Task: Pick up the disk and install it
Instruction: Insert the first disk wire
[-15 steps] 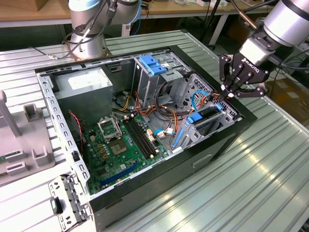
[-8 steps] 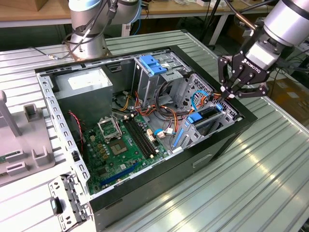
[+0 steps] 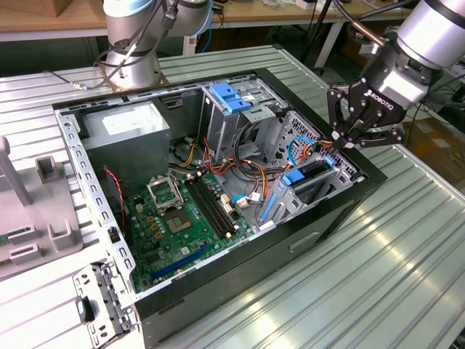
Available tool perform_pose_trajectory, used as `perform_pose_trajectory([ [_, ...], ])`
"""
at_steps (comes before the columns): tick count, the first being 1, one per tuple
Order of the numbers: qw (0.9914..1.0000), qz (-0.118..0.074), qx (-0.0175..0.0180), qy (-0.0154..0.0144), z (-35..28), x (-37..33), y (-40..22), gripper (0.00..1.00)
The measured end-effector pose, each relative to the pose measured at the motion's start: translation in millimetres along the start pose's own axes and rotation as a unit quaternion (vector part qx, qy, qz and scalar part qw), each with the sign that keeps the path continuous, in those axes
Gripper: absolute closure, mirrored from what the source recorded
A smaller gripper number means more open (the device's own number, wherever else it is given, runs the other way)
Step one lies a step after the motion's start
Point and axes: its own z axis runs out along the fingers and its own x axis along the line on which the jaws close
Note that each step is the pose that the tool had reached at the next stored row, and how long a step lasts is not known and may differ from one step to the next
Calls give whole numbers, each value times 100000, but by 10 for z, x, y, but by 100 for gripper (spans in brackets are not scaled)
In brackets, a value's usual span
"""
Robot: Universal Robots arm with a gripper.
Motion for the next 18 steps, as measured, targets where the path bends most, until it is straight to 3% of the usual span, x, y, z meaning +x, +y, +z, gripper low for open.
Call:
perform_pose_trajectory([
  [3, 99975, -2236, -288, 71, 0, 0, 0, 89],
  [6, 99829, -5791, -745, 187, 0, 0, 0, 89],
  [7, 99718, -7434, -953, 237, 0, 0, 0, 89],
  [9, 99438, -10497, -1348, 337, 0, 0, 0, 89],
  [13, 98973, -14170, -1816, 455, 1, 0, 0, 89],
  [15, 98669, -16121, -2066, 516, 1, 0, 0, 89],
  [16, 98346, -17958, -2300, 575, 1, 0, 0, 89],
  [18, 97948, -19979, -2561, 641, 1, 0, 0, 89],
])
